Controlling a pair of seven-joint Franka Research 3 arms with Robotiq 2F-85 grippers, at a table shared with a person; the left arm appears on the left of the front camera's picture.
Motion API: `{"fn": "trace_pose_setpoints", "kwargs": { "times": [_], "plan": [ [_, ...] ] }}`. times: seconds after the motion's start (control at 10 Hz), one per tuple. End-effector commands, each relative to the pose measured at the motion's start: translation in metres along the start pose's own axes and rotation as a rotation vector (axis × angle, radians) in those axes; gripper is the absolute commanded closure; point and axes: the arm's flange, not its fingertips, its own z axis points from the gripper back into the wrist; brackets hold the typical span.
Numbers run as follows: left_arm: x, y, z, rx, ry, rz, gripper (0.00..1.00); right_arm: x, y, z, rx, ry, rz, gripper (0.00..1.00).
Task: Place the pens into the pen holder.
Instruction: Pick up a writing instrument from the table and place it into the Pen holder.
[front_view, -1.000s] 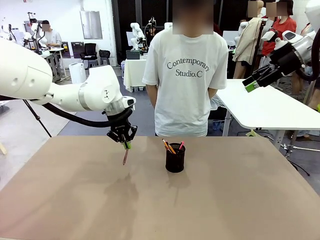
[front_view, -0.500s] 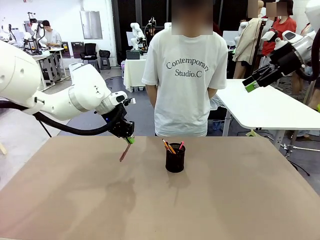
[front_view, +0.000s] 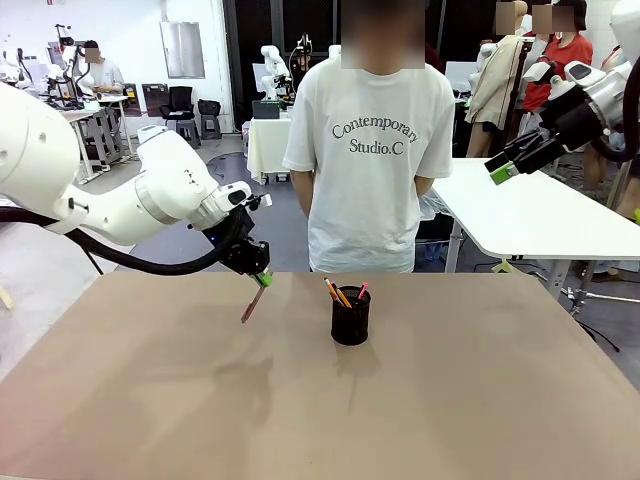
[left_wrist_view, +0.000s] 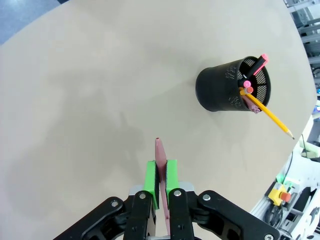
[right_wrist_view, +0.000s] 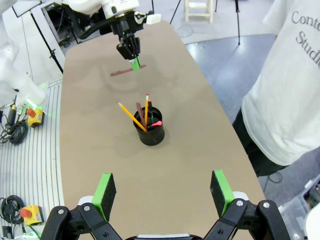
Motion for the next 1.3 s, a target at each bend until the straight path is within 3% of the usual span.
{"fn": "trace_pose_setpoints", "kwargs": {
  "times": [0.0,0.2,0.5,0.7,0.8,1.2],
  "plan": [
    [0.000,0.002,0.002,0.025,0.002,0.012,1.00,0.001,0.000,0.001,-0.006,-0.001,0.001,0.00],
    [0.001,0.003,0.010,-0.088,-0.058,-0.054,1.00,0.001,0.000,0.001,-0.006,-0.001,0.001,0.00],
    [0.008,0.003,0.035,-0.190,-0.178,-0.267,1.00,0.001,0.000,0.001,-0.006,-0.001,0.001,0.00],
    [0.003,-0.005,0.054,-0.322,-0.293,-0.437,1.00,0.001,0.000,0.001,-0.006,-0.001,0.001,0.00],
    [0.003,-0.011,0.061,-0.354,-0.376,-0.504,1.00,0.001,0.000,0.001,-0.006,-0.001,0.001,0.00],
    [0.000,-0.042,0.075,-0.389,-0.501,-0.820,1.00,0.001,0.000,0.001,-0.006,-0.001,0.001,0.00]
  ]
}}
